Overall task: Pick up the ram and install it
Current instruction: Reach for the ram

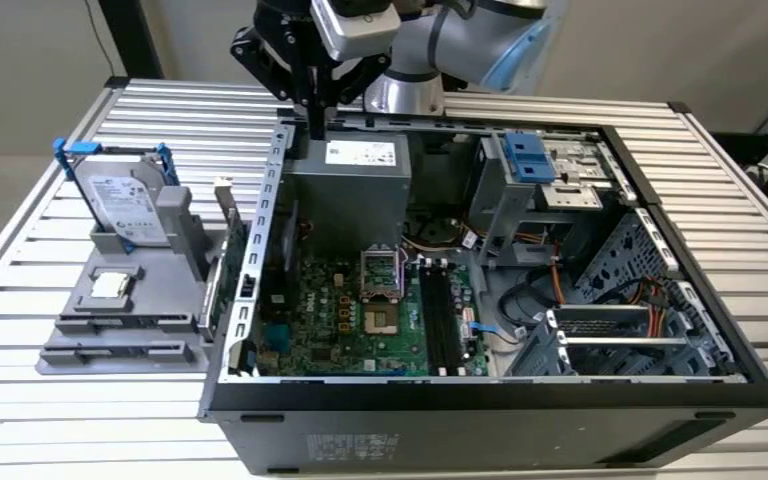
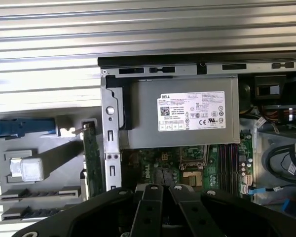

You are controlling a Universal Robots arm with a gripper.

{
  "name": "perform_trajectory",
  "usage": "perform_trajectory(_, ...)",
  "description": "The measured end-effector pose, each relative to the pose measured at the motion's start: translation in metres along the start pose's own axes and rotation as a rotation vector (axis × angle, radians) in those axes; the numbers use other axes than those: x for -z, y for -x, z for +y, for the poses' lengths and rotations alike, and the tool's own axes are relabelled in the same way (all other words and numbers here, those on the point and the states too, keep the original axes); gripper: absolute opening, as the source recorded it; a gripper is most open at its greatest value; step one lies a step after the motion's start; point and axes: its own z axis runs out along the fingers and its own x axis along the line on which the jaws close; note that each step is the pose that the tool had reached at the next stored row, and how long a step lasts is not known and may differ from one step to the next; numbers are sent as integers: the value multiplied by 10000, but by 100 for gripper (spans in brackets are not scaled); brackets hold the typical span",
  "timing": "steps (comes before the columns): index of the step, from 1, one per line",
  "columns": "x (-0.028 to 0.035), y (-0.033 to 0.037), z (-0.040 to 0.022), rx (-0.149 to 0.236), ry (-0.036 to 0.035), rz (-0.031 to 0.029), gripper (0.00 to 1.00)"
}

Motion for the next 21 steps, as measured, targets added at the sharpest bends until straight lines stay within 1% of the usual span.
perform_trajectory(21,3,-144,-10,-1,0,2,0)
